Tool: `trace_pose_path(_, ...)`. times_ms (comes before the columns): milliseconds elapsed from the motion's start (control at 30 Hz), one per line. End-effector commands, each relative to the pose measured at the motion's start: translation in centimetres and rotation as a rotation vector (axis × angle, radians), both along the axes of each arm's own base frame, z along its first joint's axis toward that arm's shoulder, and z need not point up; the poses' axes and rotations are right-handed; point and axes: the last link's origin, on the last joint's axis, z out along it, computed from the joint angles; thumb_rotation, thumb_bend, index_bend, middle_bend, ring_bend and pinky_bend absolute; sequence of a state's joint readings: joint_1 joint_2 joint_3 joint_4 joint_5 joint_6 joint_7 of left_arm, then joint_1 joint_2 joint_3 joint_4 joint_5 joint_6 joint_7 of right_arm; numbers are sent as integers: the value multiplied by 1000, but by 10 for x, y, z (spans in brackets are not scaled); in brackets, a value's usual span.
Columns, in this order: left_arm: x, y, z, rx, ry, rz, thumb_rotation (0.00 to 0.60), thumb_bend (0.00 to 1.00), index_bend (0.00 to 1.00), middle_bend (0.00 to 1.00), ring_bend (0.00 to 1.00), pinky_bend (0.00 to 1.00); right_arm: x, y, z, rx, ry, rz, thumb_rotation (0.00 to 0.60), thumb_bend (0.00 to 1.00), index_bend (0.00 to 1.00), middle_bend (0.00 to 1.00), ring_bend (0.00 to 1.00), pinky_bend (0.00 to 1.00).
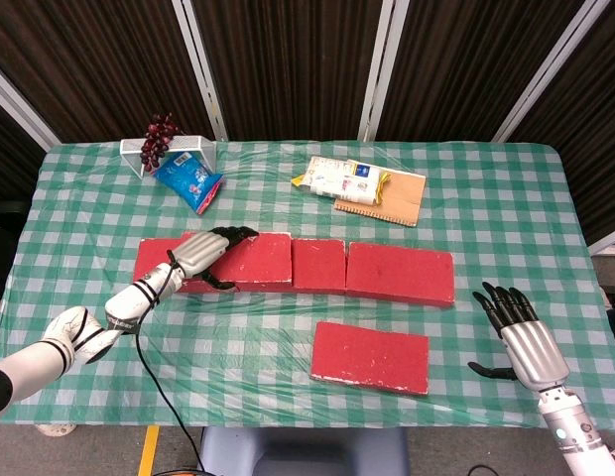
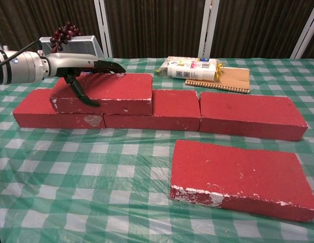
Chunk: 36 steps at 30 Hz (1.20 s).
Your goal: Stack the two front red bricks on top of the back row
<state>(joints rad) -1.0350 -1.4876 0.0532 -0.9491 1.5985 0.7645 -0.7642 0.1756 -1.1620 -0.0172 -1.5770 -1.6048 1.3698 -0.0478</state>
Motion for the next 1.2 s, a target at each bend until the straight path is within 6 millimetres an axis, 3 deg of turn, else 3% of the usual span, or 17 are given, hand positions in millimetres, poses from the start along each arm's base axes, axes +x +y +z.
trace_pose_path(33, 0, 0, 0, -5, -6, 7, 600, 249, 0, 111, 32, 119, 0, 0, 0, -1, 0, 0, 543, 99, 0, 0, 0, 0)
trace_pose_path(233, 0, 0, 0, -7, -10, 6, 600, 231, 0, 7, 0, 58, 0, 0, 0, -3, 2, -1, 543, 100, 0, 0, 0, 0)
trace_pose_path(700, 4, -10, 11, 15, -51, -54, 600, 230, 0, 0, 0, 53, 3, 1, -3, 3, -12, 20, 543, 102, 0, 0, 0, 0)
trace_pose_path(800, -3, -26, 26, 72, -65, -126, 600, 228, 0, 0, 0, 53, 8, 4, -9, 55, -71, 37, 542, 102, 0, 0, 0, 0)
trace_pose_path(967, -49, -77, 53, 225, 16, -172, 600, 245, 0, 0, 0, 52, 21, 3, -32, 173, -244, 47, 539, 102, 0, 0, 0, 0)
trace_pose_path(1133, -102, -142, 56, 292, 61, -75, 600, 255, 0, 0, 0, 52, 41, -3, -62, 302, -308, 41, 539, 102, 0, 0, 0, 0)
trace_pose_path(1200, -117, -158, 55, 308, 61, -34, 600, 254, 0, 0, 0, 52, 50, -6, -74, 337, -314, 39, 539, 102, 0, 0, 0, 0)
